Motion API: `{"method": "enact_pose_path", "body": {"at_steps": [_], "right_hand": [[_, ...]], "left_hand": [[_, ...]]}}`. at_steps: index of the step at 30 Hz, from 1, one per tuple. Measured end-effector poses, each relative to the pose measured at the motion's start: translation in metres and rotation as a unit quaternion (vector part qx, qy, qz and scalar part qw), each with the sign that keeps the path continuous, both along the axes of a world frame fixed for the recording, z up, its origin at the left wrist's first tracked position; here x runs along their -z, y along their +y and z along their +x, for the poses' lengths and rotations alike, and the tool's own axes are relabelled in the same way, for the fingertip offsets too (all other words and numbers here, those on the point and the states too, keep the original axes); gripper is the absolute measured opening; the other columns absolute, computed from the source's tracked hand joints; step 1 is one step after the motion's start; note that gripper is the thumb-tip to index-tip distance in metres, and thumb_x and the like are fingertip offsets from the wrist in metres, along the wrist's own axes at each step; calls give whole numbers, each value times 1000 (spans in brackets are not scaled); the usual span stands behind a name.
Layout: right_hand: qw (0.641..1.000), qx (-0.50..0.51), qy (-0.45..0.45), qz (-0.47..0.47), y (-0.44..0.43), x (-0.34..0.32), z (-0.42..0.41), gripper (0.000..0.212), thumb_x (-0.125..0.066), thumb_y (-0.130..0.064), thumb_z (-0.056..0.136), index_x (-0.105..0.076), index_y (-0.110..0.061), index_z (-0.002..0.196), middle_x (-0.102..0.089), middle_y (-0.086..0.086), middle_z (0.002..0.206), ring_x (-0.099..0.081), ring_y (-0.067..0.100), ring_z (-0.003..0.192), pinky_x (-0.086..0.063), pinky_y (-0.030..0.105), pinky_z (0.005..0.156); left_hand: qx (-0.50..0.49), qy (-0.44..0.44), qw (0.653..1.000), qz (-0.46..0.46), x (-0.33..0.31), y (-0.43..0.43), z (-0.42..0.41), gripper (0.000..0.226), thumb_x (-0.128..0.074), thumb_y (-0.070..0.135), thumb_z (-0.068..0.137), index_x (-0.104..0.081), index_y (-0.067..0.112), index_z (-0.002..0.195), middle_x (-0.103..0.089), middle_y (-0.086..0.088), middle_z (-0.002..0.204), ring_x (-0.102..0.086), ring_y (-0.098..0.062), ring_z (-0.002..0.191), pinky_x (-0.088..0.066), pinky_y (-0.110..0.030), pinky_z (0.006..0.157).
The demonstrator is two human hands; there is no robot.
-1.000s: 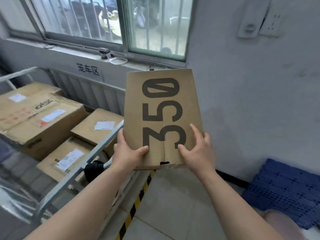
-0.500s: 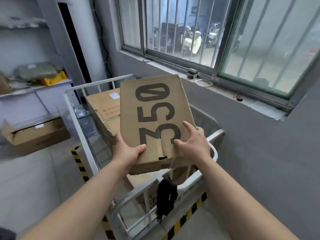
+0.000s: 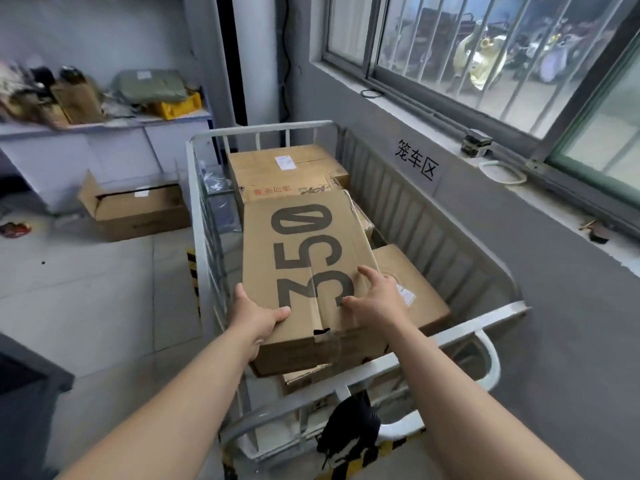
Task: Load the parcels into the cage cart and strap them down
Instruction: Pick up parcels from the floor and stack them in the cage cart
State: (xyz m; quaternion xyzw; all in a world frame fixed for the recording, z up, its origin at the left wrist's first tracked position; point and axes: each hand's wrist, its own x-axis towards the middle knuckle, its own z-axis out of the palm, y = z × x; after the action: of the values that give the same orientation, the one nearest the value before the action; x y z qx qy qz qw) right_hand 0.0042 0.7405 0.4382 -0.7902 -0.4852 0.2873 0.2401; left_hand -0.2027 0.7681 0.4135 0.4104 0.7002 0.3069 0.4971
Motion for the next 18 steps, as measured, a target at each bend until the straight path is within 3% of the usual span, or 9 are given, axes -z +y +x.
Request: {"method": "enact_pose_path", "body": {"at_steps": [5, 9, 18], "right_hand": [[998, -38, 11, -38, 20, 32, 25, 71, -72, -40, 80, -36, -39, 142, -41, 4, 135, -51, 24, 115, -51, 42, 96], [995, -71, 10, -75, 31, 54, 39, 71, -71, -38, 80, -36, -36, 142, -37, 7, 140, -52, 26, 116, -49, 41, 99], [987, -89, 43, -124, 45, 110, 54, 70, -71, -36, 82, -35, -34, 142, -40, 6, 137, -56, 25, 111, -54, 43, 92]], "left_hand": [[-29, -2, 998, -51, 34, 7, 23, 109, -84, 16, 73, -9, 23, 152, -37, -10, 147, -38, -30, 133, -35, -47, 111], [-47, -2, 995, -87, 59, 10, 34, 104, -84, 14, 71, -16, 24, 149, -43, -10, 143, -41, -31, 131, -37, -52, 108], [-50, 9, 988, -144, 110, 12, 48, 105, -84, 15, 72, -13, 25, 149, -44, -11, 142, -42, -31, 130, -37, -53, 108]]}}
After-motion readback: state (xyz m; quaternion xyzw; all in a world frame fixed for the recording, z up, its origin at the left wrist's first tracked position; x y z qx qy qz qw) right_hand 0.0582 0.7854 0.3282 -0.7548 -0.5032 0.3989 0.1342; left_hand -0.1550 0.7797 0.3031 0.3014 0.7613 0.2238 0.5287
